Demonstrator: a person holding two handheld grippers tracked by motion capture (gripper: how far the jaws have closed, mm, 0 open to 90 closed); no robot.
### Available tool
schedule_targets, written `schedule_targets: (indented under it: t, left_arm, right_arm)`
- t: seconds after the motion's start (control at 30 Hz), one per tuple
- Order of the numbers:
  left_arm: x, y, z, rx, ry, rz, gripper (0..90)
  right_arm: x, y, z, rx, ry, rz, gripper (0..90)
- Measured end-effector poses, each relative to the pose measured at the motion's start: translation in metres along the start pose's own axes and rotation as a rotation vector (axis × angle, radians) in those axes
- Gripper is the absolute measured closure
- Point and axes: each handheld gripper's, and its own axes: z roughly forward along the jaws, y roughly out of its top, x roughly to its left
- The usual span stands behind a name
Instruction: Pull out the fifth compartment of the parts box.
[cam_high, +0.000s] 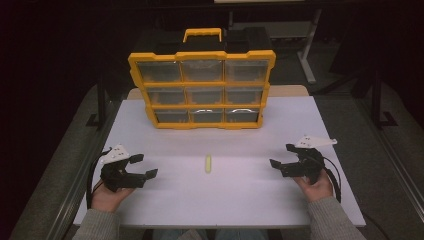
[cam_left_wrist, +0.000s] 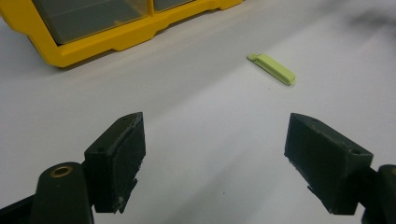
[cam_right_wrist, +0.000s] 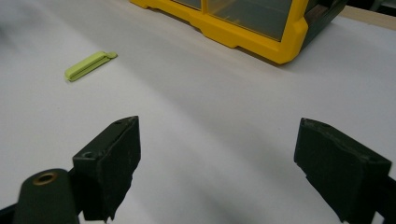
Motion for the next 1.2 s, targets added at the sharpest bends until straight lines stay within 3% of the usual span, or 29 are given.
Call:
schedule_targets:
  t: [0.83,1.2]
  left_arm:
    - [-0.0012,-0.0004,0.0014,0.006,-0.02,0.007,22.5]
    - [-0.0029,0.0035,0.0048,-0.014,-0.054,-0.014,24.4]
  right_arm:
    - [0.0002,0.0002,0.0005,0.007,-0.001,-0.007,13.6]
    - [0.0008,-0.0001,-0.0007,0.014,-0.001,-0.008,13.7]
